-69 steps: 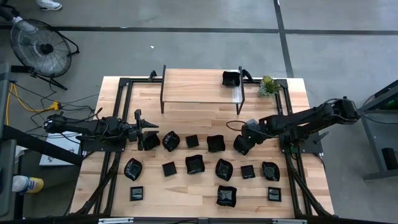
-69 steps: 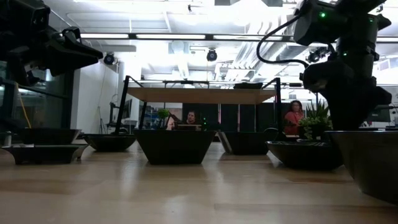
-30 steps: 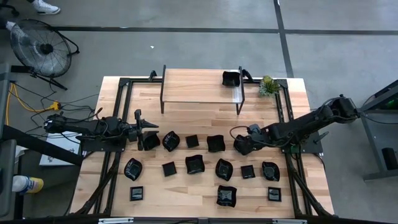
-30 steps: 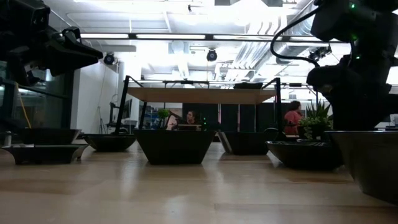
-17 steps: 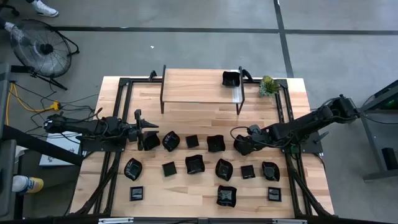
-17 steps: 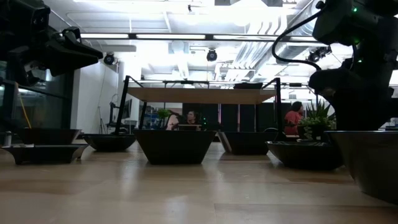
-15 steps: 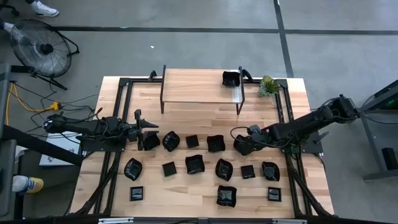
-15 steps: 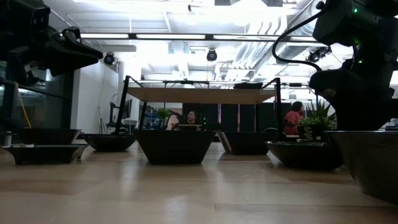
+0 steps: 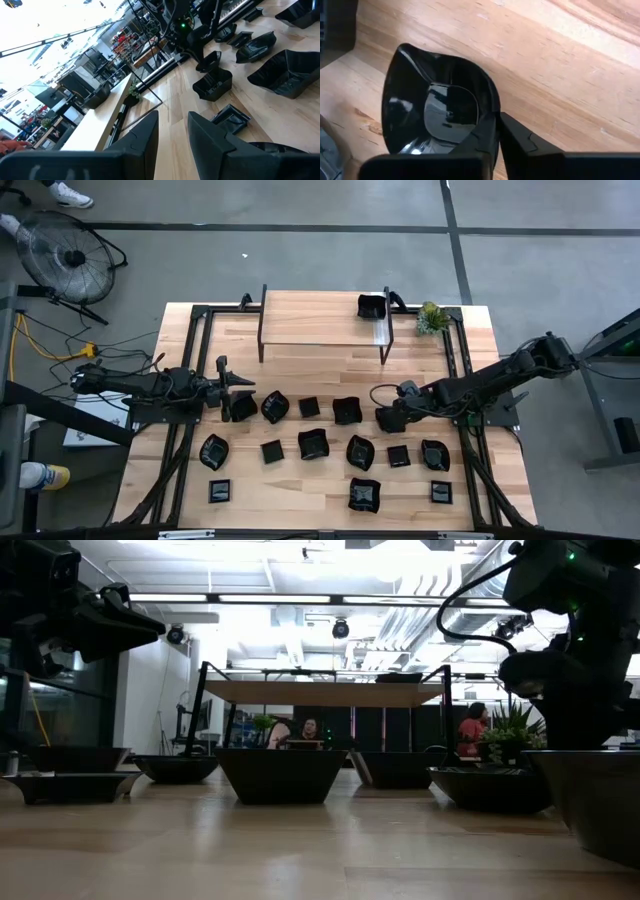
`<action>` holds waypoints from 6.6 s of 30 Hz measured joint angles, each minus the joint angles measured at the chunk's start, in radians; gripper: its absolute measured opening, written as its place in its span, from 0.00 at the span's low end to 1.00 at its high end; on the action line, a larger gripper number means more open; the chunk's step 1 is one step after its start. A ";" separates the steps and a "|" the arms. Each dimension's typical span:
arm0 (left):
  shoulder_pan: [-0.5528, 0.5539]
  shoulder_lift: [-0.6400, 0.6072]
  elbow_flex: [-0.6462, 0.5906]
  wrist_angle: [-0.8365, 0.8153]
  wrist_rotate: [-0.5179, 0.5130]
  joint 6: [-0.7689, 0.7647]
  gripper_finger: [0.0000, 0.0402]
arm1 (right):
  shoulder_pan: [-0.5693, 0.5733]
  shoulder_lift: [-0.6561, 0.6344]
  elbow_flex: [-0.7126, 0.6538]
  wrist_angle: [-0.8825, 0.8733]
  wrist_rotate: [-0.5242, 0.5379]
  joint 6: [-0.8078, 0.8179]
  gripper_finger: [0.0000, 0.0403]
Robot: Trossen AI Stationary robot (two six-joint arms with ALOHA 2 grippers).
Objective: Pick & Place Mini shaped plates
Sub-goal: Put the leaf-shaped plate on the shelf
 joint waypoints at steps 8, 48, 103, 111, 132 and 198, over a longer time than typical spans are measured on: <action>0.000 0.000 0.000 0.000 0.000 0.000 0.25 | -0.002 -0.027 0.003 0.019 -0.004 -0.044 0.01; 0.000 0.000 0.000 0.000 0.000 0.000 0.25 | -0.497 0.139 0.801 -0.017 -0.039 -0.946 0.00; 0.000 0.000 0.000 0.000 0.000 0.000 0.25 | -0.686 0.414 0.916 0.024 0.007 -0.661 0.01; 0.000 0.000 0.000 0.000 0.000 0.000 0.25 | -0.687 0.414 0.916 0.018 0.016 -0.687 0.02; 0.000 0.000 0.000 0.000 0.000 0.000 0.25 | -0.690 0.419 0.916 0.036 0.036 -0.689 0.03; 0.000 0.000 0.000 0.000 0.000 0.000 0.25 | -0.370 0.545 1.060 -0.204 0.026 -1.629 0.00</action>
